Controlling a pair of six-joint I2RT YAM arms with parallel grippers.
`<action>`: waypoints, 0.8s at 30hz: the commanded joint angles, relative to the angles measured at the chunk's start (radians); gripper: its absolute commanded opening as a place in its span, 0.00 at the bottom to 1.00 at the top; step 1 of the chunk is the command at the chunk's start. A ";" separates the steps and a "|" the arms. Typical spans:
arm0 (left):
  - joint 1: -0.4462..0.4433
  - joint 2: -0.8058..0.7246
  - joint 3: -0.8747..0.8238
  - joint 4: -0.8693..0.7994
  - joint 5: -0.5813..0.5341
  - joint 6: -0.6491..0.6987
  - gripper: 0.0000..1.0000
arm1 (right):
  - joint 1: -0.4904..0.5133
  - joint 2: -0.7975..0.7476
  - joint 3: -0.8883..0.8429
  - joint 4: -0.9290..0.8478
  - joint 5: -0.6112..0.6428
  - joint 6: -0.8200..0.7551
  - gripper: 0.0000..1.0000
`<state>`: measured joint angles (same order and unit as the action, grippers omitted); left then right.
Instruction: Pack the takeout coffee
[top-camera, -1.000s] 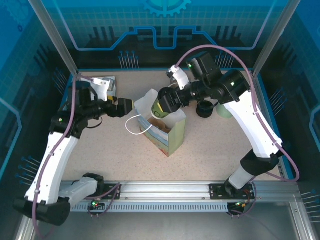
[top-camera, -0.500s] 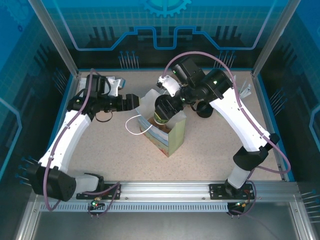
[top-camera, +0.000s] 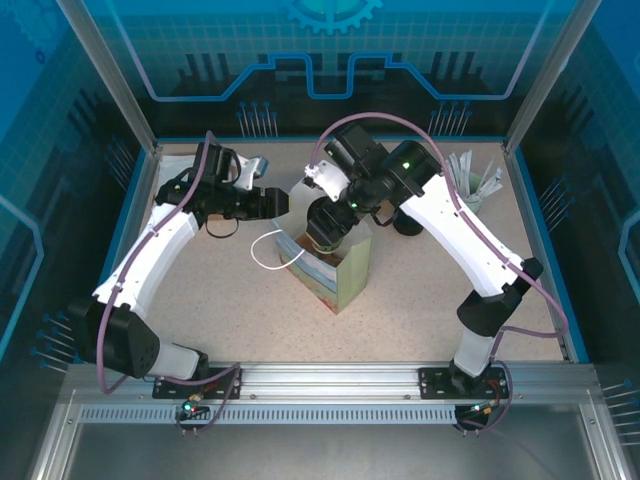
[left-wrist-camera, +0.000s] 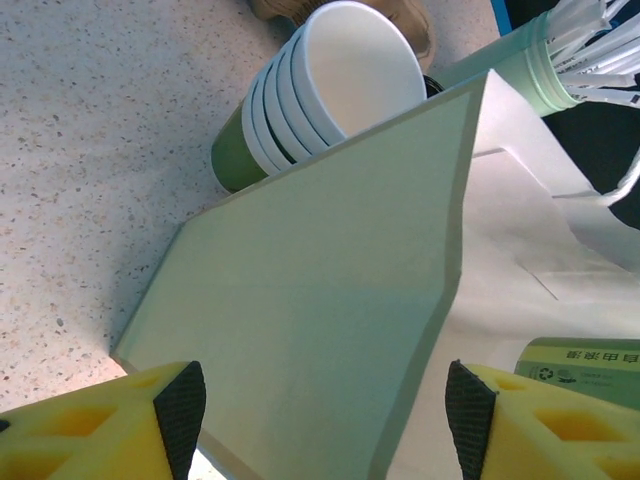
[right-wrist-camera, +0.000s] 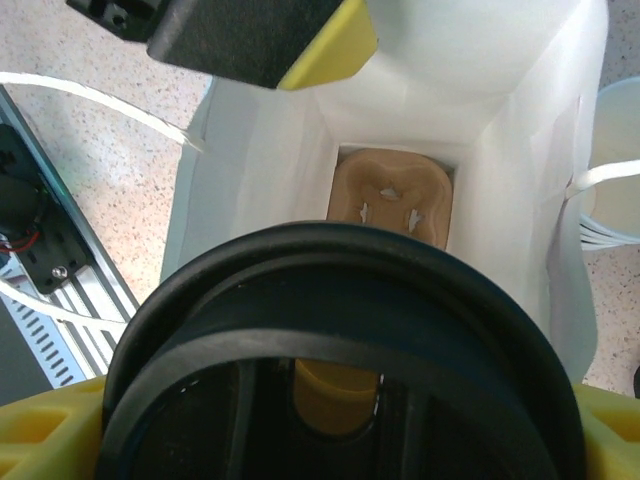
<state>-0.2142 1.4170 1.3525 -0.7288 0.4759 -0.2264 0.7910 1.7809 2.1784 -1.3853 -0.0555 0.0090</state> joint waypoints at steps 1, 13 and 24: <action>-0.005 0.011 0.019 -0.023 -0.021 0.026 0.68 | 0.012 0.010 -0.029 -0.004 0.003 -0.031 0.83; -0.007 0.014 0.002 -0.023 -0.036 0.034 0.68 | 0.020 0.012 -0.139 0.066 0.045 -0.049 0.83; -0.007 0.019 -0.003 -0.018 -0.045 0.035 0.68 | 0.009 -0.006 -0.258 0.157 0.044 -0.046 0.84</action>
<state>-0.2146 1.4269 1.3525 -0.7288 0.4412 -0.2081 0.7986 1.7809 1.9438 -1.2678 -0.0074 -0.0277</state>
